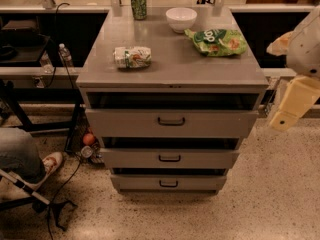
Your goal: Open bottom drawer
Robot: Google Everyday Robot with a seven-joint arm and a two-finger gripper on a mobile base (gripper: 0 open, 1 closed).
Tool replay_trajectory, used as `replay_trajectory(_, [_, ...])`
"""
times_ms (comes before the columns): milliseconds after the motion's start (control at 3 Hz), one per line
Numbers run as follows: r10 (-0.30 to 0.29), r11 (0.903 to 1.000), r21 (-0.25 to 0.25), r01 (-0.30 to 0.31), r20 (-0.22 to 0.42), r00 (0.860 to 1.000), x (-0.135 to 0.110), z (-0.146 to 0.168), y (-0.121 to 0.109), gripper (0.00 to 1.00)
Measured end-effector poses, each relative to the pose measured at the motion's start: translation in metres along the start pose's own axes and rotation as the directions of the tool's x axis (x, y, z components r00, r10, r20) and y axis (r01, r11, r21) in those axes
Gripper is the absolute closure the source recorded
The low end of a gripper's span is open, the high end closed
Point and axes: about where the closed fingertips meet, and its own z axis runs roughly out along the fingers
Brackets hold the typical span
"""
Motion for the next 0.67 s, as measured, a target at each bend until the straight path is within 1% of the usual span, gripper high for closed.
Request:
replay_trajectory(333, [0.02, 0.9974, -0.07, -0.016, 0.056, 0.998, 0.016, 0.056, 0.009, 0.0])
replay_trajectory(667, [0.053, 0.992, -0.12, -0.039, 0.118, 0.992, 0.032, 0.106, 0.025, 0.0])
